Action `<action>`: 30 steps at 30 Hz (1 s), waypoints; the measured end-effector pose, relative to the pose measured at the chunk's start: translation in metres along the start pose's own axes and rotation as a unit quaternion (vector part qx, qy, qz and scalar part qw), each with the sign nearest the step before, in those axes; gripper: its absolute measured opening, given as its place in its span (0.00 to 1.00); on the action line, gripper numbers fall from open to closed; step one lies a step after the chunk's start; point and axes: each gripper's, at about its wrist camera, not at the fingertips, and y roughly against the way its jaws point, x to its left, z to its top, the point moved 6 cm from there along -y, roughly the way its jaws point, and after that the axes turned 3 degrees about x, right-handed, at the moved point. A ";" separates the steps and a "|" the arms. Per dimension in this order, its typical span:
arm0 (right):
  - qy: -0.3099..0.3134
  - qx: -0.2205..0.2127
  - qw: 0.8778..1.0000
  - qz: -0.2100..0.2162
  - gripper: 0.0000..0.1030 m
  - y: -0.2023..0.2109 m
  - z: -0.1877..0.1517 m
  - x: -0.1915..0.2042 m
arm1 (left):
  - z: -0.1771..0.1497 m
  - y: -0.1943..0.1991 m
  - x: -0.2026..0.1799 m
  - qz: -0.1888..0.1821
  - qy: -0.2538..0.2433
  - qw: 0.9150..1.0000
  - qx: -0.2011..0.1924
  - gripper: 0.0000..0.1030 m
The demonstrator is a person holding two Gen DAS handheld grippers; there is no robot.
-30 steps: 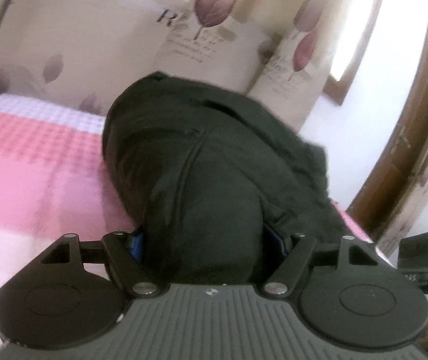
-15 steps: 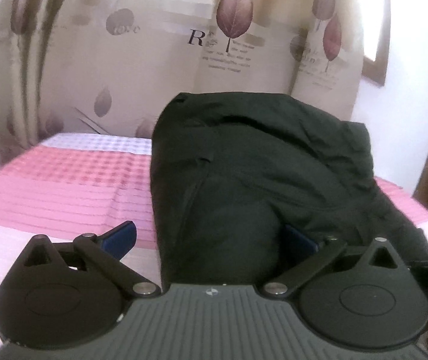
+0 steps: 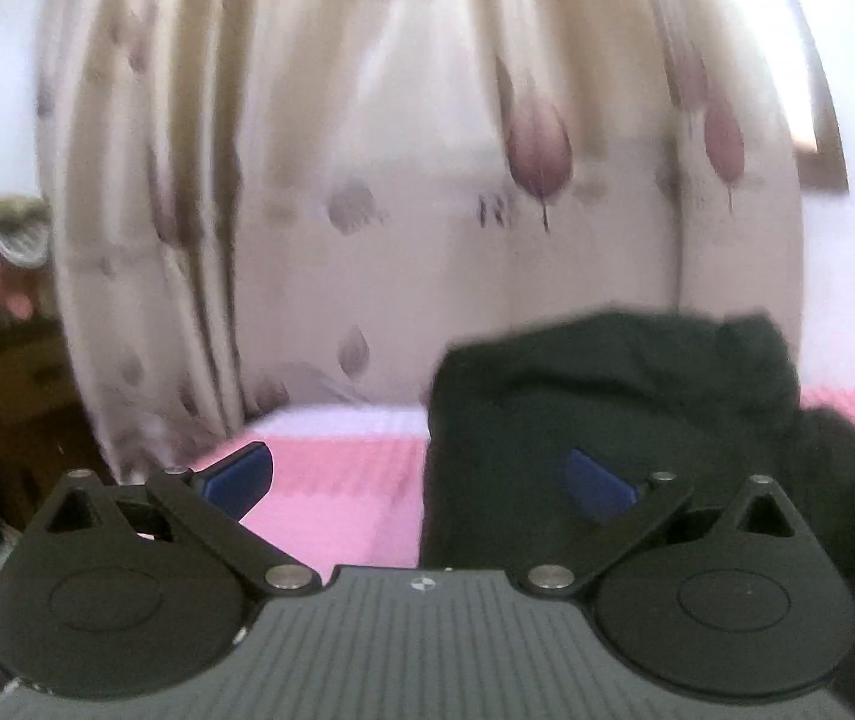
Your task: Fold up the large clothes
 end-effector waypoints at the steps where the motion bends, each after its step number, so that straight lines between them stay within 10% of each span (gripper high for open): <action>1: 0.001 -0.004 1.000 0.002 0.89 0.006 0.001 0.003 | 0.005 0.008 0.002 0.001 0.004 1.000 -0.009 1.00; 30: 0.057 -0.050 0.996 -0.046 0.99 0.061 0.003 0.056 | 0.006 0.074 -0.029 -0.070 0.008 0.997 -0.010 1.00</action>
